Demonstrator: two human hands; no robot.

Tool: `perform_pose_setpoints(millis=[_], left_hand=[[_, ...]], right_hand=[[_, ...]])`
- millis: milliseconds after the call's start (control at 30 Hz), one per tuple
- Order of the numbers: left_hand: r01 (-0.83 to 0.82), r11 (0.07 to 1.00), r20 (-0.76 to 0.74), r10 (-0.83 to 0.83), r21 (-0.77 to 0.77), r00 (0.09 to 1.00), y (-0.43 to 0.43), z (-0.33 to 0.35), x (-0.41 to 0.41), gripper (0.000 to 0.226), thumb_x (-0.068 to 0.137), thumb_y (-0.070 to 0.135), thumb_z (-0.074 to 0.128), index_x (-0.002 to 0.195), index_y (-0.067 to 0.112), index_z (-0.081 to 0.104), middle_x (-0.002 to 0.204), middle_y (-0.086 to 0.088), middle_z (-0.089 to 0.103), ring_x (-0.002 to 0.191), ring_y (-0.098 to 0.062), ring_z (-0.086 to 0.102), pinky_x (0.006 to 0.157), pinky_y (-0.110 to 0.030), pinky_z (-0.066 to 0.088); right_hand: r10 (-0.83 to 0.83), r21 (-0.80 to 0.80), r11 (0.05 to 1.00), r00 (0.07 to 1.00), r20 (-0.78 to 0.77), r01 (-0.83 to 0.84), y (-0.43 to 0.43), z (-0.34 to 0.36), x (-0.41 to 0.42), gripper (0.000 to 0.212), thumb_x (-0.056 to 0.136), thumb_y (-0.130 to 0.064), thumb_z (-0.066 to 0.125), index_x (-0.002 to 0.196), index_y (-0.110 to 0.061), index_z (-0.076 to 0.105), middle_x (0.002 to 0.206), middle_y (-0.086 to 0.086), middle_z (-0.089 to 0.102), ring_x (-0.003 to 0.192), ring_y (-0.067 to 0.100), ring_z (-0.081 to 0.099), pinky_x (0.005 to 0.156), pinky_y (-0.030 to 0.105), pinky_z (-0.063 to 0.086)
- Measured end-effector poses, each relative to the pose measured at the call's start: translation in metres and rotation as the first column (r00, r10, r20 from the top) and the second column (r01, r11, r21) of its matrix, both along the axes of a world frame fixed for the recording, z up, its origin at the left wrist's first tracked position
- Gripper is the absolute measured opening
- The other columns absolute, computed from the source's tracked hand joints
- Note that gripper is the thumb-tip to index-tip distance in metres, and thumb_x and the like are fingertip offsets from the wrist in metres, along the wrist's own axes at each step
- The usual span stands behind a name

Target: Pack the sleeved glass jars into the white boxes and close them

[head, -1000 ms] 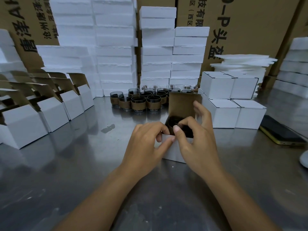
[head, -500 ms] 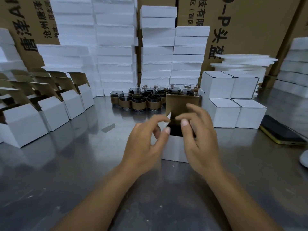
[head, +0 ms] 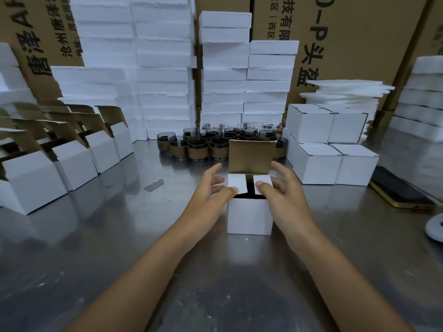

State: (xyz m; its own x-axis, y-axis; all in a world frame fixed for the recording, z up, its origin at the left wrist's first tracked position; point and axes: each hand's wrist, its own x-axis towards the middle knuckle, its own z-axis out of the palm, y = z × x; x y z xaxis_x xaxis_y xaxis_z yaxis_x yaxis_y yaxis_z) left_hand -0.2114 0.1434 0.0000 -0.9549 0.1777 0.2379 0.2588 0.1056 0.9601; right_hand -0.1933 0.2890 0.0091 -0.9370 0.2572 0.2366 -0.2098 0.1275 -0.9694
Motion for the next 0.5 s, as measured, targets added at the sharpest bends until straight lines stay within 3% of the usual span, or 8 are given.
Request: perform_pose_setpoints(millis=[133,233,300,400,500], left_hand=[[0.036,0.999,-0.059,-0.035,0.001,0.998,-0.0010,0.0033,0.0014,0.055,0.091,0.016,0.052,0.132,0.047,0.033,0.115,0.018,0.052,0.102,0.013,0.051,0.073,-0.007,0.043],[0.025,1.000,-0.125,-0.023,0.012,0.992,-0.0011,0.0035,0.0028,0.049,0.089,0.011,0.054,0.117,0.050,0.043,0.112,0.017,0.054,0.106,0.009,0.050,0.090,-0.017,0.041],[0.001,1.000,-0.132,0.003,0.027,0.991,-0.0006,0.0031,0.0036,0.040,0.084,0.018,0.059,0.104,0.051,0.047,0.110,0.016,0.054,0.107,0.010,0.049,0.096,-0.022,0.038],[0.022,0.999,-0.129,-0.016,0.046,0.991,-0.0012,0.0015,0.0028,0.025,0.080,0.026,0.062,0.099,0.039,0.053,0.111,0.007,0.057,0.107,-0.003,0.054,0.091,-0.023,0.044],[0.014,0.999,-0.124,-0.008,0.045,0.992,-0.0016,0.0009,0.0011,0.017,0.091,0.016,0.057,0.096,0.033,0.054,0.107,0.005,0.059,0.101,-0.003,0.057,0.085,-0.019,0.045]], right_hand=[[0.062,0.031,0.998,0.997,-0.039,-0.061,-0.0018,0.0009,0.0023,0.055,0.092,-0.008,0.053,0.134,-0.041,0.037,0.096,-0.017,0.062,0.089,-0.006,0.058,0.060,-0.003,0.038],[0.063,0.055,0.997,0.993,-0.098,-0.058,-0.0020,0.0014,0.0032,0.049,0.092,-0.010,0.055,0.113,-0.052,0.041,0.100,-0.023,0.054,0.086,-0.014,0.056,0.060,-0.002,0.039],[0.022,0.086,0.996,0.992,-0.124,-0.011,-0.0022,0.0007,0.0028,0.040,0.091,-0.012,0.057,0.100,-0.050,0.046,0.104,-0.023,0.051,0.092,-0.007,0.054,0.061,0.000,0.041],[-0.003,0.052,0.999,0.987,-0.158,0.011,-0.0009,-0.0014,0.0002,0.033,0.090,-0.002,0.053,0.087,-0.034,0.057,0.107,-0.010,0.058,0.086,-0.002,0.061,0.064,0.007,0.044],[-0.037,-0.051,0.998,0.993,-0.108,0.032,0.0001,0.0028,0.0010,0.035,0.090,-0.001,0.042,0.076,-0.025,0.062,0.088,-0.011,0.064,0.072,-0.005,0.059,0.056,0.010,0.044]])
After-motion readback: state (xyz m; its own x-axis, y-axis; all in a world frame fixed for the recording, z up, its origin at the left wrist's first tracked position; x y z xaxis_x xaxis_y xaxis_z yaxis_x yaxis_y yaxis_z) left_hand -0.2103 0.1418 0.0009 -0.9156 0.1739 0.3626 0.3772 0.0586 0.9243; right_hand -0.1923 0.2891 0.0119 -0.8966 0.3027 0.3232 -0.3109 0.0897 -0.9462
